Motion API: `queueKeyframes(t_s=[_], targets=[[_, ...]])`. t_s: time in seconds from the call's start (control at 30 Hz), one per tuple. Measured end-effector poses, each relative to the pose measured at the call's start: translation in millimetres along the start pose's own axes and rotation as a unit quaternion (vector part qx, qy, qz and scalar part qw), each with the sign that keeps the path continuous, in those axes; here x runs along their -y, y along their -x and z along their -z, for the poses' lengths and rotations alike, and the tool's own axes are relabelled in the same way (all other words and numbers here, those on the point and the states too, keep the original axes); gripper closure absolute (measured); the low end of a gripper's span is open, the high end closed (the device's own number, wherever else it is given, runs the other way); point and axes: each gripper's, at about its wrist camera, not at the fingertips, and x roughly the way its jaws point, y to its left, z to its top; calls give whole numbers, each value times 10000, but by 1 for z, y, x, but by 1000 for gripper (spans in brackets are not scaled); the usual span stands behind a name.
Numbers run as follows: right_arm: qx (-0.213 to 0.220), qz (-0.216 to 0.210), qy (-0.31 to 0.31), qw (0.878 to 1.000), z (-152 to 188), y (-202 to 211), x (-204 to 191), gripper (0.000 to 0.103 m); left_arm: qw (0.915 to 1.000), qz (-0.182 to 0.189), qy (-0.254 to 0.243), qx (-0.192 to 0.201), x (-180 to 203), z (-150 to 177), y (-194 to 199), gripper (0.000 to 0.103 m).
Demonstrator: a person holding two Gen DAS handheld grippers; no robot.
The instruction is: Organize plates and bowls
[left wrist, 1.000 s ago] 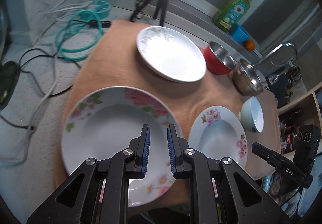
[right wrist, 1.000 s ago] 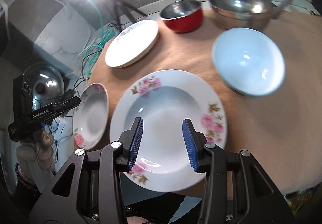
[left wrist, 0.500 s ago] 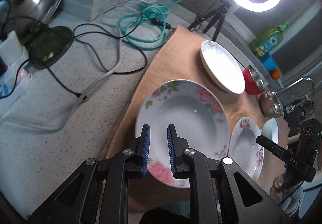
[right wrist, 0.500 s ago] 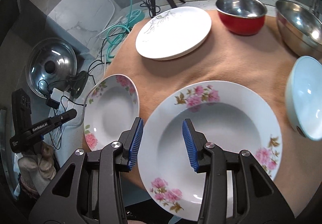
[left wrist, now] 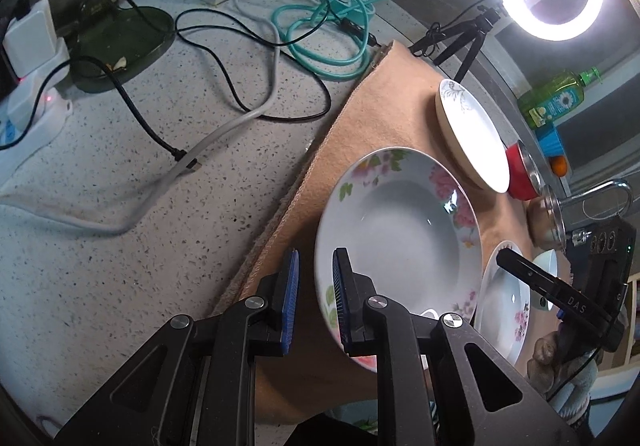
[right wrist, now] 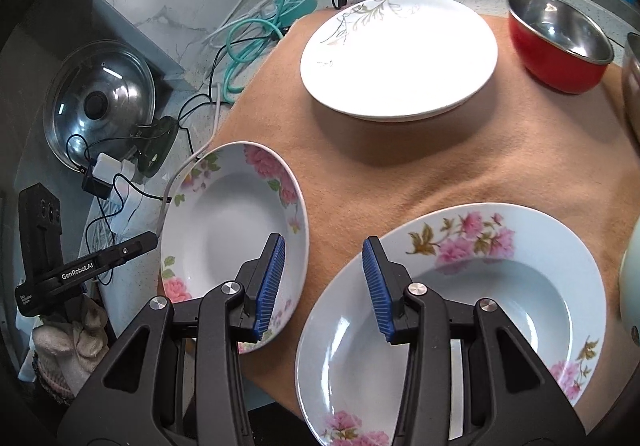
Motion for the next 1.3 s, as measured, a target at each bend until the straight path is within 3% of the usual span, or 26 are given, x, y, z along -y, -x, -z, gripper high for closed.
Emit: queueKeyframes(t_s=[0.2, 0.43, 0.57, 0.83, 1.3], targets=[[-67, -9, 97, 9999, -4, -11, -7, 63, 9999, 107, 58, -91, -1, 1, -7, 87], [-174, -4, 218, 9996, -7, -22, -12, 73, 9998, 160, 42, -144, 1, 2, -12, 87], [-254, -6, 273, 9993, -10, -28, -14, 83, 9997, 188, 31, -175, 2, 2, -15, 87], [-348, -150, 217, 9990, -11, -35, -13, 92, 9993, 274, 66, -237, 0, 2, -21, 91], [-308, -219, 37, 9993, -11, -32, -13, 92, 9996, 221, -51, -185, 8, -1, -17, 91]])
